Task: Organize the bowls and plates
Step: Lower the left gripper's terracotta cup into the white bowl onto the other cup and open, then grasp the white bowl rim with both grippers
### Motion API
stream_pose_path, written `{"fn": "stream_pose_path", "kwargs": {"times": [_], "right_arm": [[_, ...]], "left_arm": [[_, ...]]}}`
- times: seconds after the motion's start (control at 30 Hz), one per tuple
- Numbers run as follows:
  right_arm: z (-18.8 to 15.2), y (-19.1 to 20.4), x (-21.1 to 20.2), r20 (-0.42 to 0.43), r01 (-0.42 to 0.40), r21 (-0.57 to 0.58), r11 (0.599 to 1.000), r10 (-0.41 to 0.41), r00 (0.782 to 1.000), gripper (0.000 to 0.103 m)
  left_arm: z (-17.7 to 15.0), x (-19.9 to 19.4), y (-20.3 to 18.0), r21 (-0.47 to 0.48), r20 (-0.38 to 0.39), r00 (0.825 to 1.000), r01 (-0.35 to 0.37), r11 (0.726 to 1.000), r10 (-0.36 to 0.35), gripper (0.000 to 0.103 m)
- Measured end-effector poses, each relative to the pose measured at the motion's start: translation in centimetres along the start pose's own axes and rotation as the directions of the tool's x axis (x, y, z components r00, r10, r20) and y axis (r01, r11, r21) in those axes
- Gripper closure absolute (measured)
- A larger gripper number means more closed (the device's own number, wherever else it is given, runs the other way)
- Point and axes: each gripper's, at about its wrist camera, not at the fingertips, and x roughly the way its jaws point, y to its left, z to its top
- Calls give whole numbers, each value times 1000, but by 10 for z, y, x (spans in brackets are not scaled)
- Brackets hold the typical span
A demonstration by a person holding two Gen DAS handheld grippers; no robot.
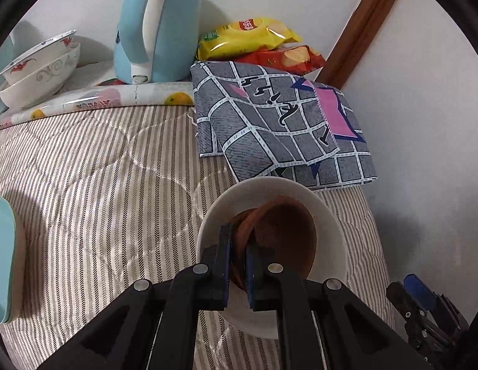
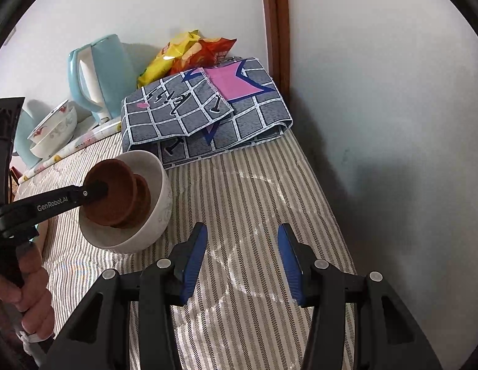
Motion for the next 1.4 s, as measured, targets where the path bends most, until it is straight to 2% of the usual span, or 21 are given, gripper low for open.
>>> {"fn": "stream_pose_path", "kwargs": {"times": [0.5, 0.67, 0.8, 0.97, 1.2, 1.4], "right_arm": [[-3, -3, 4, -16, 5, 14, 1000, -5, 1000, 56], [-3, 0, 3, -17, 0, 10, 1000, 0, 1000, 56], [-4, 1, 1, -15, -1, 9, 1000, 1, 1000, 56], [-2, 5, -2, -9, -7, 8, 1000, 7, 1000, 56], [10, 17, -2, 8, -60, 7, 998, 60, 998, 56], [25, 38, 4, 7, -99, -24, 995, 99, 995, 56]], "left_arm": [[0, 9, -5, 22, -24, 999, 31, 999, -31, 93], [-1, 9, -8, 44, -27, 999, 22, 999, -21, 92], [-2, 6, -11, 69, -34, 999, 12, 998, -10, 83], [-3, -5, -12, 78, -10, 1000, 22, 997, -22, 80], [-1, -21, 0, 55, 22, 1000, 10, 998, -11, 79], [2, -24, 15, 32, 15, 1000, -14, 999, 14, 77]]}}
